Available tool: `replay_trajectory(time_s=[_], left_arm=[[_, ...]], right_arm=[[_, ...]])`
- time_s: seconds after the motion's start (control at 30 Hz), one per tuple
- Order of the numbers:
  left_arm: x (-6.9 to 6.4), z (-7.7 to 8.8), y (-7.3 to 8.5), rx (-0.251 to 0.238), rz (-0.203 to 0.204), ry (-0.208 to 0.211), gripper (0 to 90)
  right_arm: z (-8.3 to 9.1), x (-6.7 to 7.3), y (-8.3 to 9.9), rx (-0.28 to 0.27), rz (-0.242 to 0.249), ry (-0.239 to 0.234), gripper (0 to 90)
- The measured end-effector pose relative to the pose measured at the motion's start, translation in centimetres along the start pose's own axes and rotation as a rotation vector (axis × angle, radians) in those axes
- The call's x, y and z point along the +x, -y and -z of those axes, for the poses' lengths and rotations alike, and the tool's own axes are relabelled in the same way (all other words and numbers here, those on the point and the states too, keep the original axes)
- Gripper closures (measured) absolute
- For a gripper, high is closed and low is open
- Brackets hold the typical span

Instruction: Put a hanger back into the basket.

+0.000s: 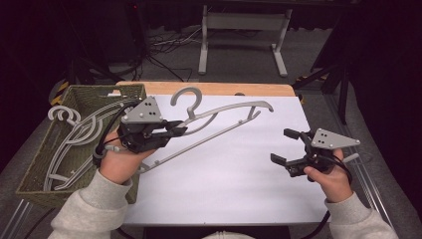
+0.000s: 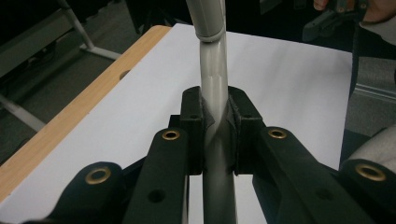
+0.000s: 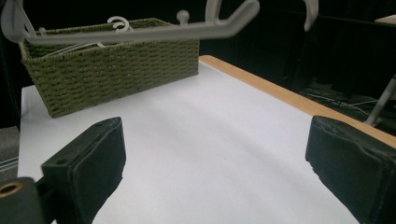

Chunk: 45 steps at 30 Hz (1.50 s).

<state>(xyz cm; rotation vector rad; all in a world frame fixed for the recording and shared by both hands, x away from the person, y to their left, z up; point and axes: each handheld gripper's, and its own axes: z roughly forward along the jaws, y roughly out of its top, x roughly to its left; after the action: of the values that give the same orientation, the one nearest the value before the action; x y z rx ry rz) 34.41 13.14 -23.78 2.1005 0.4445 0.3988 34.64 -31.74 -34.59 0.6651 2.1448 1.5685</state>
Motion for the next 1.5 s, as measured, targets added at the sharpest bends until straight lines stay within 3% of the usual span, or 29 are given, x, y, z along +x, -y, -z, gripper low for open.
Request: replay_trajectory(time_s=[0.23,0.43,0.67,0.97,1.5], left_arm=[[1.4,1.8,0.7,-0.004,0.048,-0.042,79.6],[2.9,2.9,1.5,0.023,0.069,-0.098,79.6],[5.1,4.8,3.7,0.026,0.14,-0.161,79.6],[6.5,6.5,5.2,0.044,0.185,-0.217,79.6],[8.6,8.4,7.5,0.067,0.204,-0.274,79.6]], right_arm=[[-1.0,-0.3,1.3,0.03,-0.016,-0.016,4.0],[-1.6,-0.3,2.3,0.061,-0.018,0.001,3.9],[-1.7,-0.4,3.2,0.076,-0.029,0.032,3.9],[-2.0,-0.6,3.8,0.085,-0.035,0.034,3.9],[-2.2,-0.5,4.3,0.096,-0.042,0.028,3.9]])
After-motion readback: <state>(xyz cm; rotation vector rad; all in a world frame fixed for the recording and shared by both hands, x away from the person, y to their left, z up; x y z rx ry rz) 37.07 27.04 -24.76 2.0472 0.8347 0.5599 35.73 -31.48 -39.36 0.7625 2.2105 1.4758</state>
